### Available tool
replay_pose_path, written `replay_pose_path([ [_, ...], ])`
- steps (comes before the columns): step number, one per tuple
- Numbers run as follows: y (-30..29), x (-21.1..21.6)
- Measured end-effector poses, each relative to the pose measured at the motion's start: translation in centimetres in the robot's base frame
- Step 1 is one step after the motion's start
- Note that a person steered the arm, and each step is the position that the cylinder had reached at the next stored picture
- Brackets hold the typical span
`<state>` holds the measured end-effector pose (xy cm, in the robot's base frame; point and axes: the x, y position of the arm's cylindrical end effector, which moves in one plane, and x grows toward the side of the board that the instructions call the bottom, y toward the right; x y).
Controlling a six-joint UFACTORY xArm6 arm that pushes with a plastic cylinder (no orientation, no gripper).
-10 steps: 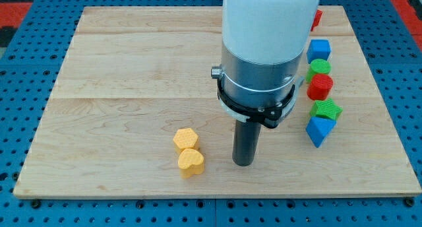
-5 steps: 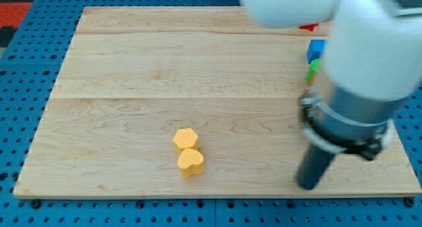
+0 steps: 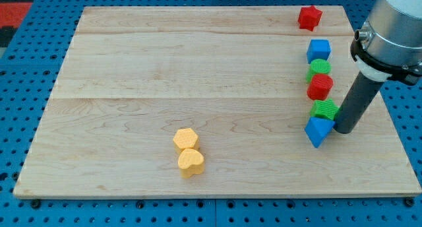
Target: Move the blue triangle to the right of the yellow hexagon
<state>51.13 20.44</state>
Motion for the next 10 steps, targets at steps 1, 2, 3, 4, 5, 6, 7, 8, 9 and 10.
replay_pose_path([
  [1,-0.8,0.0],
  [2,-1.1,0.3],
  [3,-3.7,1.7],
  [4,-11.0,2.2],
  [5,-15.9,2.5],
  [6,-15.8,2.4],
  [7,-16.4,2.0],
  [8,-8.2,2.5],
  [9,1.8,2.8],
  [10,9.8,2.0],
])
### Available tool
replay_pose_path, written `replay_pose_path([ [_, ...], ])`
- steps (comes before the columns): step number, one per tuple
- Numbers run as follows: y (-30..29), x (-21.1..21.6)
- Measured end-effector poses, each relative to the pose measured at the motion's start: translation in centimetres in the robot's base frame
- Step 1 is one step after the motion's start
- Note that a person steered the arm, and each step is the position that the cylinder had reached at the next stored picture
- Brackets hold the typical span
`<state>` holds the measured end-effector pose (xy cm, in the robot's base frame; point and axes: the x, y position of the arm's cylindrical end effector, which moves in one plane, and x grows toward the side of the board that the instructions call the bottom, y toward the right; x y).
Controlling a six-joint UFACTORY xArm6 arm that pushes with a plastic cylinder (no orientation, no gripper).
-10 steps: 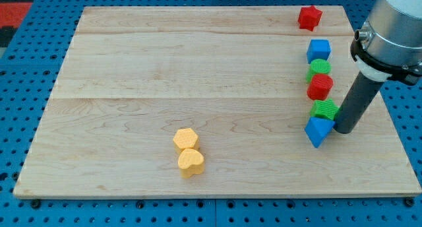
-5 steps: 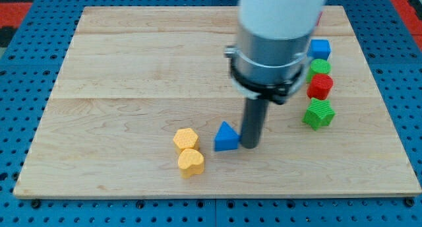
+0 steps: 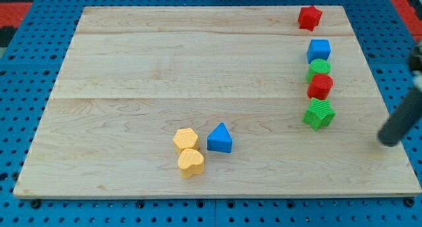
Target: Move the blue triangle to the right of the yellow hexagon
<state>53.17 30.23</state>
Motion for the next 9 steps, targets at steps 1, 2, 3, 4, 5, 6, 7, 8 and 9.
replay_pose_path([
  [1,3.5,-4.2],
  [2,4.3,-5.2],
  [3,4.3,-8.8],
  [4,4.2,-10.2],
  [5,3.7,-11.7],
  [6,1.6,-17.2],
  [7,0.5,-21.5],
  [8,-2.0,-21.8],
  [9,-2.8,-21.9],
])
